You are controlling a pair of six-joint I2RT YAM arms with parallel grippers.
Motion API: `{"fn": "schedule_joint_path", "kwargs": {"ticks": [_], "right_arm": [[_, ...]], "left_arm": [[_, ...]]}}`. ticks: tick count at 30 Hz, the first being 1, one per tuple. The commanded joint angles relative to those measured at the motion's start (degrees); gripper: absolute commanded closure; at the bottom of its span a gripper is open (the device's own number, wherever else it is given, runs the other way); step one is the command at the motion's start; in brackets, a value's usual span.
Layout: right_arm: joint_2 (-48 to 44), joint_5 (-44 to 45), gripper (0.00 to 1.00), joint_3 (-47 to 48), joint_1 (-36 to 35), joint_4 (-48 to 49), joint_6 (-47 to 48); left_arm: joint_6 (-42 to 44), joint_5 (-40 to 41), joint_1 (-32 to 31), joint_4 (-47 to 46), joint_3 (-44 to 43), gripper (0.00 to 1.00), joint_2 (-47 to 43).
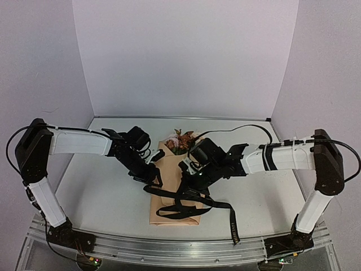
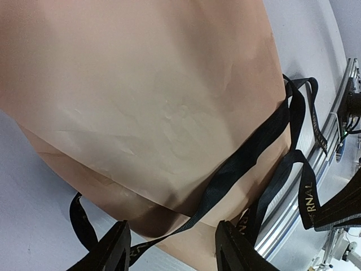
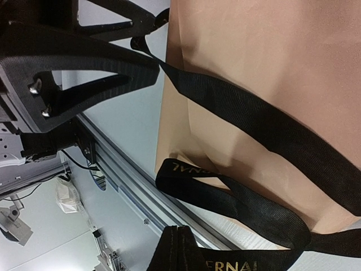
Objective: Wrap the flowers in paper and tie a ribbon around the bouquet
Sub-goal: Cross the ribbon over the folded bouquet.
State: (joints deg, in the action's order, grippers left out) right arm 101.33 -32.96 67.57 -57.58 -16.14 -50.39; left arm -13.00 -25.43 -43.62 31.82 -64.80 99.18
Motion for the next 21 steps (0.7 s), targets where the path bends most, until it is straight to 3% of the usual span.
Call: {"fn": "schedule_joint_path", "kwargs": {"ticks": [1,14,21], "right_arm": [[1.2,1.9,1.00,0.0,-0.4,4.2,0.9],[4.4,2.7,1.00,0.1,-1.0,6.1,-0.4],[6.2,2.3,1.00,1.3,-1.0,6.7,-1.0]], "left_arm": [[2.4,-1.5,-0.6,1.6,-2.9,0.46,1.5],[6.1,-5.3,-1.4,5.1,-4.8,0.62,4.6],[7.1,-5.9,-1.4,6.0,-5.4,0.85,5.4]]}}
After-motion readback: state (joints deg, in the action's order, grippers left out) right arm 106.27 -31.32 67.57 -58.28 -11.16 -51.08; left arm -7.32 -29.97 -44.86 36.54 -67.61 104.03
